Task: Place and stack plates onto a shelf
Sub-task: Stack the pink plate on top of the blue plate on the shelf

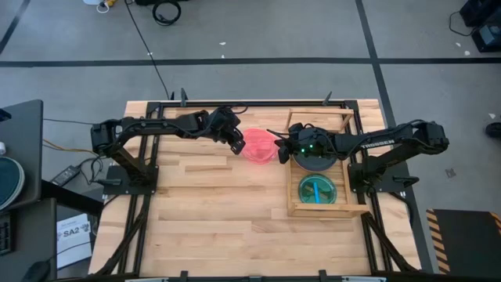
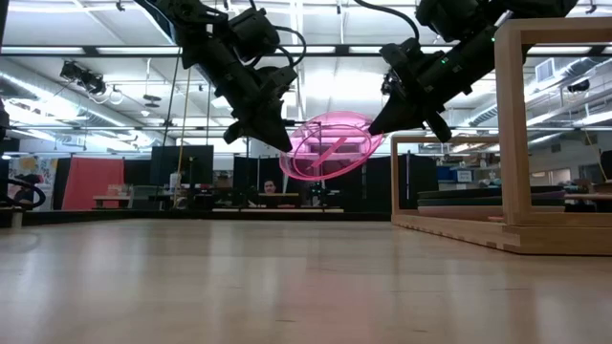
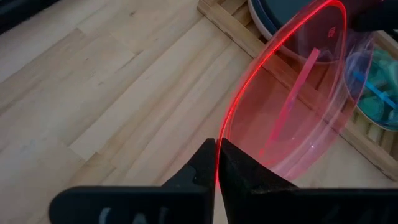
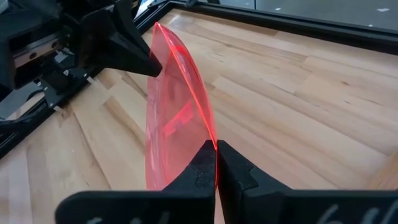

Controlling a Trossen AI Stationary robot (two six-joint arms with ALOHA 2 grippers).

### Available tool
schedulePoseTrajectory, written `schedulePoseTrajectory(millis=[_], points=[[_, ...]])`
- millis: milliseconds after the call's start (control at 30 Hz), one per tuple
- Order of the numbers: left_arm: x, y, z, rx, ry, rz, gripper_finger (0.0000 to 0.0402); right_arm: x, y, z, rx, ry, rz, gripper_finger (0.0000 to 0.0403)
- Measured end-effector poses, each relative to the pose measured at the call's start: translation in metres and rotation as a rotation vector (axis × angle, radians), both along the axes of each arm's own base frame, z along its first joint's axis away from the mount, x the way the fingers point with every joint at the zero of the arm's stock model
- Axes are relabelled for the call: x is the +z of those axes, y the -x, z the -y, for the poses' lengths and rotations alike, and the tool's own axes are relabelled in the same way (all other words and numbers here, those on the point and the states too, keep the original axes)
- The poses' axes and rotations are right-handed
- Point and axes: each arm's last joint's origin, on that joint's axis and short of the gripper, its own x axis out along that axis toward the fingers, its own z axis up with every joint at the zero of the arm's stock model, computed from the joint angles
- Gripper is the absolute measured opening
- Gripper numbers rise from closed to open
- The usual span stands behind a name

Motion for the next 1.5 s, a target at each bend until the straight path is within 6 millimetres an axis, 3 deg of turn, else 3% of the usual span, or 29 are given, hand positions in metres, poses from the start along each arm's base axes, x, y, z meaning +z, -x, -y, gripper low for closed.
schedulePoseTrajectory(millis=[467,1000,1233,1500], points=[[0.0,-0.001,0.001,-0.063,-0.015,0.004,0.0084,-0.002,0.002,0.004,-0.046,-0.013,-0.021,0.0007],[0.0,0.0,0.001,-0.06,-0.014,-0.001,0.0103,-0.001,0.019,0.04,-0.221,0.032,-0.081,0.0007],[0.0,0.0,0.001,-0.06,-0.014,-0.001,0.0103,0.022,0.046,0.037,-0.138,-0.042,-0.057,0.0007],[0.0,0.0,0.001,-0.06,-0.013,-0.002,0.0103,0.043,0.1,0.01,0.06,-0.293,-0.062,0.0007]])
